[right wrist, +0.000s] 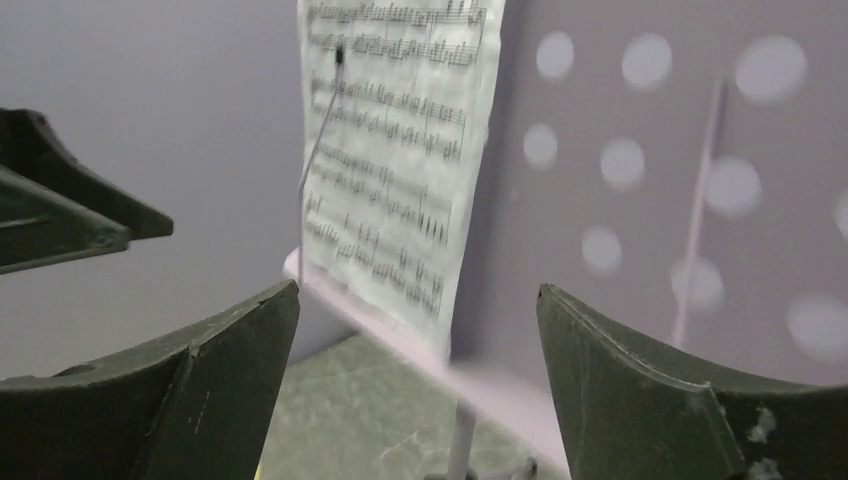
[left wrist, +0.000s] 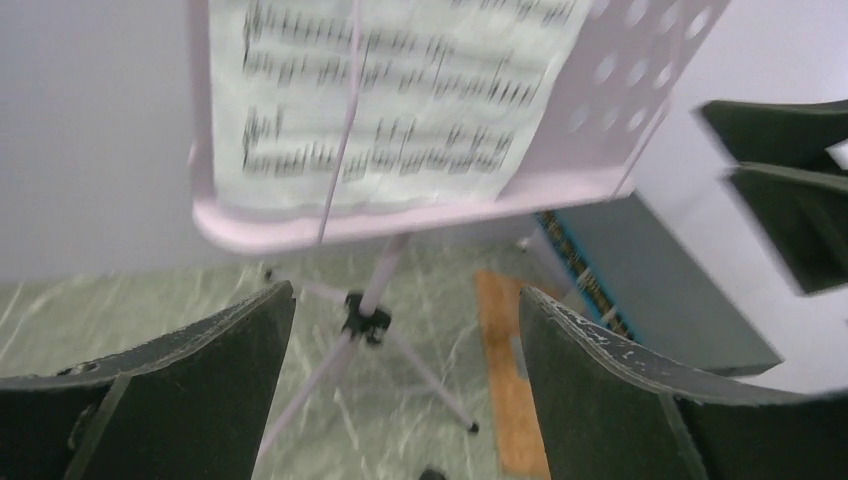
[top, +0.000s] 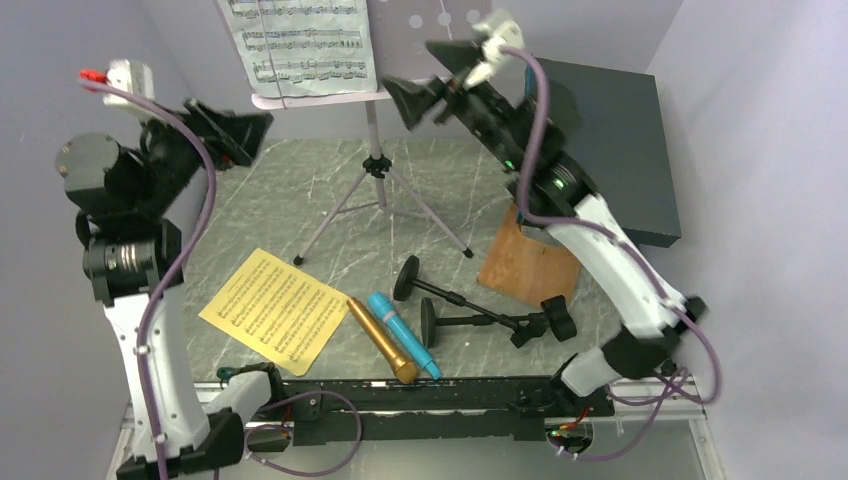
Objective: Set up the instrument practice props
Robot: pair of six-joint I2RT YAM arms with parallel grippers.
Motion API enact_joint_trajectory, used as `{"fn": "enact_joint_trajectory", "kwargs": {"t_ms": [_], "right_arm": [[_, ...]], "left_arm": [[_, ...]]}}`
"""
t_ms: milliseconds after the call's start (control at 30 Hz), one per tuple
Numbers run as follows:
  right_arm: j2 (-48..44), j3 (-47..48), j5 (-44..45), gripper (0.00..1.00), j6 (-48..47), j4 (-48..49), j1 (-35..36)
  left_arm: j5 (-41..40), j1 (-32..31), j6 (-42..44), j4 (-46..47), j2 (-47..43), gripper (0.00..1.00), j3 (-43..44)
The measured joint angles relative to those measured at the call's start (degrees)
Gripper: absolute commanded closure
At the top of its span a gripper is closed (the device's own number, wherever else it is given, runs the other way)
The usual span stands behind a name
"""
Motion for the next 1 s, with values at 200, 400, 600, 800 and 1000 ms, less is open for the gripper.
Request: {"fn": "enact_joint_trajectory", "kwargs": {"t_ms": [200, 400, 600, 800, 1000], "right_arm": [[-22.8, -35.5, 0.2, 0.09, 3.5, 7.6, 3.9], [-13.6, -51.2, -2.0, 0.11, 9.4, 14.4, 12.2], [6.2, -50.9, -4.5, 0.19, 16.3, 8.0, 12.8], [16.4, -40.8, -6.4, 0.32, 21.1, 1.4, 12.6], [23.8, -31.3, -10.3, 0.34, 24.5, -1.7, 12.6]], "left_arm": [[-8.9, -5.2, 6.1, -9.7, -11.9, 0.12, -18.2], [-21.3, -6.1, 2.4, -16.6, -17.4, 0.0, -44.9], [-31.1, -5.8, -9.4, -23.5, -16.7, 0.01, -58.2], [-31.0, -2.6, -21.4, -19.2, -10.5, 0.07, -60.7], [-32.0, 2.6, -30.8, -18.6, -6.8, 0.1, -65.9]]}}
